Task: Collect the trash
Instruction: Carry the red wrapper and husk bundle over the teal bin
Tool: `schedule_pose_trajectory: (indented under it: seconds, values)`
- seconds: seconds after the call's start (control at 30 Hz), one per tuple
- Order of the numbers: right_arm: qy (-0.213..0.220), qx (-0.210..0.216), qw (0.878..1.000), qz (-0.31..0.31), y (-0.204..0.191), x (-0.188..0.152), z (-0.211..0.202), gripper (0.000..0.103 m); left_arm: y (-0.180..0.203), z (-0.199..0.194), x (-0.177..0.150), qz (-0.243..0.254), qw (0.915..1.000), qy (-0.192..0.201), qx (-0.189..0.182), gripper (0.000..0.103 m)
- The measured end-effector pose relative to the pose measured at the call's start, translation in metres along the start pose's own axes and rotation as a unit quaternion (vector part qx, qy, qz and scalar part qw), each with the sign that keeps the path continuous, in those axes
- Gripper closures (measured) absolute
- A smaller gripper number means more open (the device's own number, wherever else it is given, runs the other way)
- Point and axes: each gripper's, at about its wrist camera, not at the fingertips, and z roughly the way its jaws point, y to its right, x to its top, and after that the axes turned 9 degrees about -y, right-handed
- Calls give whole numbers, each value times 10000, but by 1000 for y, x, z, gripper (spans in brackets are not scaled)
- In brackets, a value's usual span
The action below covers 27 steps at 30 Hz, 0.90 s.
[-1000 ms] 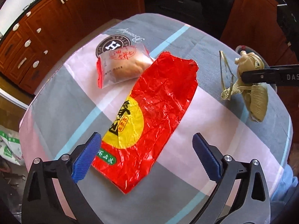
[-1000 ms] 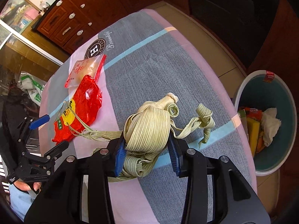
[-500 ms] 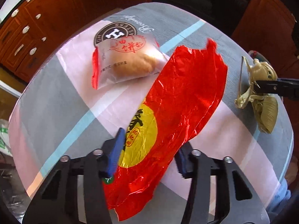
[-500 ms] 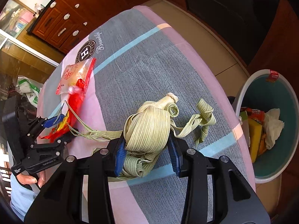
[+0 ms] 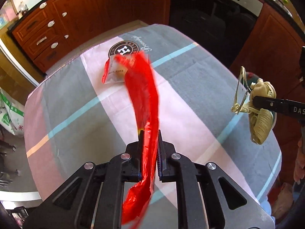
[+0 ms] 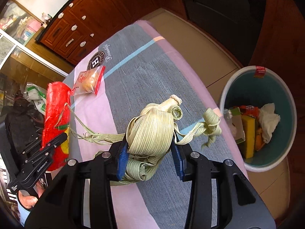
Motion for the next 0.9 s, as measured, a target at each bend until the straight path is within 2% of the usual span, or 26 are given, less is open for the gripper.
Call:
schedule_pose_trajectory:
  seconds: [0.27, 0.5, 0.7, 0.9]
  values:
    - [385, 63, 9991, 188, 36, -25, -48, 65, 42, -20, -15, 67, 9996, 167, -240, 97]
    - [487, 204, 9980, 339, 61, -37, -61, 65, 67, -34, -20, 148, 9988, 197, -421, 97]
    - [676, 328, 9954, 588, 92, -36, -73, 65, 110, -51, -9, 477, 9968, 313, -558, 97]
    - [924, 168, 9914, 908, 141, -34, -95, 65, 171, -46, 12, 888, 9924, 315, -797, 97]
